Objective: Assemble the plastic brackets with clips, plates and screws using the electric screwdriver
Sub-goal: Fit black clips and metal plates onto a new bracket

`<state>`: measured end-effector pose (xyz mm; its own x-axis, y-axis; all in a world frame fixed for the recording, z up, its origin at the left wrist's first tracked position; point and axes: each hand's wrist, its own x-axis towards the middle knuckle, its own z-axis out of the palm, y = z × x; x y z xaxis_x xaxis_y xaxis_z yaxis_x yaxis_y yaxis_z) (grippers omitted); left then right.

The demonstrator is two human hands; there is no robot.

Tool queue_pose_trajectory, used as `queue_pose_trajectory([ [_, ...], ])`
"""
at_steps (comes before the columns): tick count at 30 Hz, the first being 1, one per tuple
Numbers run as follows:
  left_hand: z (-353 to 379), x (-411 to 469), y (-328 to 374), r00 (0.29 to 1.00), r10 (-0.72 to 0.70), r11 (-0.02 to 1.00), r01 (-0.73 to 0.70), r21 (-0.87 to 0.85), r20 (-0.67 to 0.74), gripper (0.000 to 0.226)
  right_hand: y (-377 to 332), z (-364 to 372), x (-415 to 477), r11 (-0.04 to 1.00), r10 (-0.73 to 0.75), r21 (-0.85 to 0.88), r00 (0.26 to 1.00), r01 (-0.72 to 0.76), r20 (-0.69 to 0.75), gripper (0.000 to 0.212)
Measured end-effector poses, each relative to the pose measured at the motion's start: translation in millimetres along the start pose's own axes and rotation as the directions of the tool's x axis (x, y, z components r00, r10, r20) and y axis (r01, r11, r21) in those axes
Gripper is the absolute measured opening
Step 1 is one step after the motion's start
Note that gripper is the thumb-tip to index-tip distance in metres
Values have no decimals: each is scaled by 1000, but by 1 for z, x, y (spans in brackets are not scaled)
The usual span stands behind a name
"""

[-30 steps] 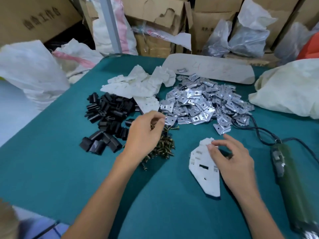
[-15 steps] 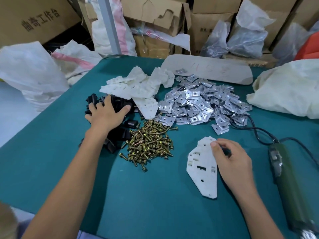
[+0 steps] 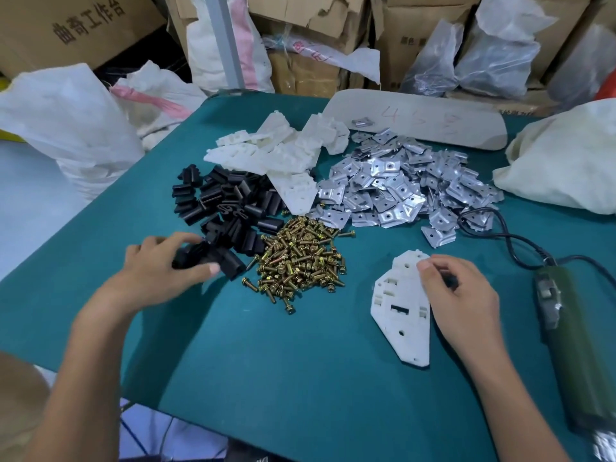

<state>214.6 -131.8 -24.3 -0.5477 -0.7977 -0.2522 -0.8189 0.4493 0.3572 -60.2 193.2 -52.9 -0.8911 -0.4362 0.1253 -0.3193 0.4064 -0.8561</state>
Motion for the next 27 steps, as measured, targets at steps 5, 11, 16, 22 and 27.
queue_pose_trajectory([
  [5,25,-11,25,982,172,978,-180,-106,-79,47,1,0,0,1000,-5,-3,1000,5,11,11],
  [11,36,-11,40,964,90,975,-136,-175,-250,53,0,0,0,1000,-1,-17,1000,2,23,13],
  [16,24,-6,30,934,87,975,-151,-162,-347,31,-2,-1,-1,1000,0,-11,1000,1,31,17],
  [22,28,-3,35,966,-31,992,-2,-125,-257,50,-5,-2,-1,1000,-23,0,999,23,32,18],
  [27,17,-10,32,943,-113,981,55,-186,-314,47,-4,-2,0,999,-30,11,999,30,25,16],
])
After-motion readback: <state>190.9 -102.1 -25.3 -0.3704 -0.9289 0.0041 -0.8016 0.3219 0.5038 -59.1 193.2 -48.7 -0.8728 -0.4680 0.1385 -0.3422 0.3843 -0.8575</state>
